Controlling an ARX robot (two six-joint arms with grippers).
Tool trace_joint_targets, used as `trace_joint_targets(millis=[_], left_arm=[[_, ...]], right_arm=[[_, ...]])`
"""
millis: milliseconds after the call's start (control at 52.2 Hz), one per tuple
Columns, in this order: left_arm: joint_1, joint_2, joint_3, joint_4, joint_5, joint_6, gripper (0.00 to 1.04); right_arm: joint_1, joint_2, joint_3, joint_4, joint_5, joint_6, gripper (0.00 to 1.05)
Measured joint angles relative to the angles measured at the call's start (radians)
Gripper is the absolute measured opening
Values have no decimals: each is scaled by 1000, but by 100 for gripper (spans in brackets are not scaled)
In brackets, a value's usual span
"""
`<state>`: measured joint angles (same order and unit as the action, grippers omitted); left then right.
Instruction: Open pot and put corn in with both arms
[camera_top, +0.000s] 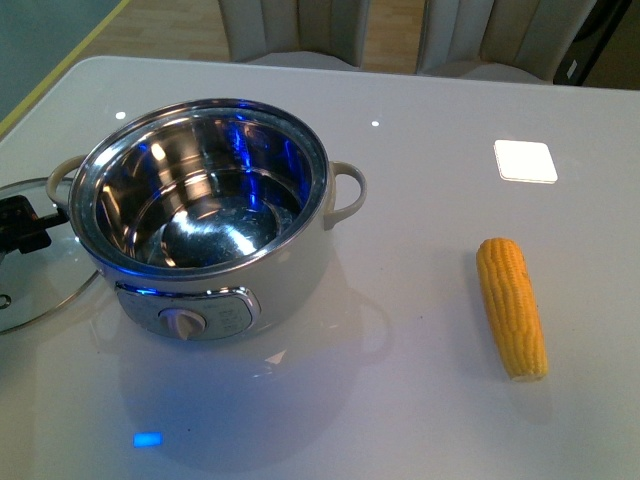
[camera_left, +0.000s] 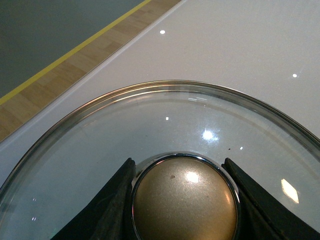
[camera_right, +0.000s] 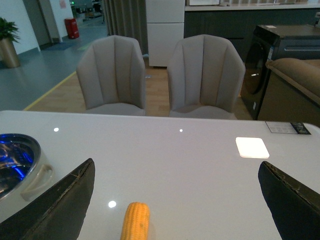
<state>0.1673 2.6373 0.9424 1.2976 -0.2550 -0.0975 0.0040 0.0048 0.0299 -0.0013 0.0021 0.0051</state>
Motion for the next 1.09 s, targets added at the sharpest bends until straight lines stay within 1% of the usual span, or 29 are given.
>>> trace_joint_targets(millis=[192, 326, 364, 441, 498, 517, 613, 651, 728, 862, 1092], left_arm=[[-12, 7, 1, 1, -30, -10, 44], [-15, 7, 0, 1, -33, -13, 44], [-16, 7, -1, 1, -33, -18, 51], [-16, 6, -14, 5, -45, -21, 69], [-15, -4, -25, 5, -50, -21, 79], [-15, -6, -27, 5, -51, -21, 81], [-16, -29, -48, 5, -49, -24, 97], [-16, -41, -56, 3, -48, -23, 100], [-16, -80, -73, -9, -48, -24, 97], [-14, -161, -106, -37, -48, -25, 98], [-10, -286, -177, -72, -20, -38, 98]], right_arm=[[0, 0, 0, 0, 0, 0, 96], [0, 0, 0, 0, 0, 0, 96], [0, 0, 0, 0, 0, 0, 96], [0, 0, 0, 0, 0, 0, 96], [0, 0, 0, 0, 0, 0, 96], [0, 0, 0, 0, 0, 0, 96], [0, 0, 0, 0, 0, 0, 96], [0, 0, 0, 0, 0, 0, 96], [0, 0, 0, 0, 0, 0, 96], [0, 0, 0, 0, 0, 0, 96], [0, 0, 0, 0, 0, 0, 96]])
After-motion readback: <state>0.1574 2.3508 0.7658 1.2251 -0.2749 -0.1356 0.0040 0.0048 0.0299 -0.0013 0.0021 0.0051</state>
